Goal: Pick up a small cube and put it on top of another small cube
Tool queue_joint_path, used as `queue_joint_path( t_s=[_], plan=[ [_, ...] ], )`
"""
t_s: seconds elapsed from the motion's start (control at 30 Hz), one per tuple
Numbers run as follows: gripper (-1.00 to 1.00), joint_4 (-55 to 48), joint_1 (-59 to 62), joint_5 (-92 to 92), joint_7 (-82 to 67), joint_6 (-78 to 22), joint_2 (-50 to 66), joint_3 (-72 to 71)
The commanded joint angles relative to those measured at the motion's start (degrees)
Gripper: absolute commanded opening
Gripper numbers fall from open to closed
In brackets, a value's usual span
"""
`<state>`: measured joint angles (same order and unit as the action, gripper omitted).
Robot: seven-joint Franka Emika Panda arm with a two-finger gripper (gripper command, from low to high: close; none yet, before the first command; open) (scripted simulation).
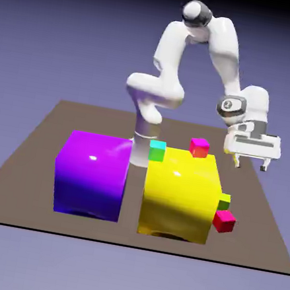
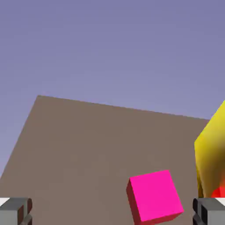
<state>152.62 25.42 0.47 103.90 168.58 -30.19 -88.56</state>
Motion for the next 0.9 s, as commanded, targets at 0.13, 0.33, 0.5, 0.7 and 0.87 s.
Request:
queue_joint_path(
  t_s=[0.13, 0.33, 0.5, 0.7, 0.87],
  plan=[
    [0.0, -0.2, 4.3, 0.6, 7.3, 0.0, 0.4, -10.4],
    [0.0, 3.0, 14.8, 3.5, 16.4, 3.0, 1.5, -22.8],
    [0.0, 4.5, 21.1, 5.0, 18.7, 5.5, 1.2, -27.5],
    [0.0, 2.0, 33.5, 5.0, 19.3, 11.0, -3.2, -38.8],
    [0.0, 0.2, 42.3, 5.0, 19.6, 14.8, -6.3, -46.8]
  ],
)
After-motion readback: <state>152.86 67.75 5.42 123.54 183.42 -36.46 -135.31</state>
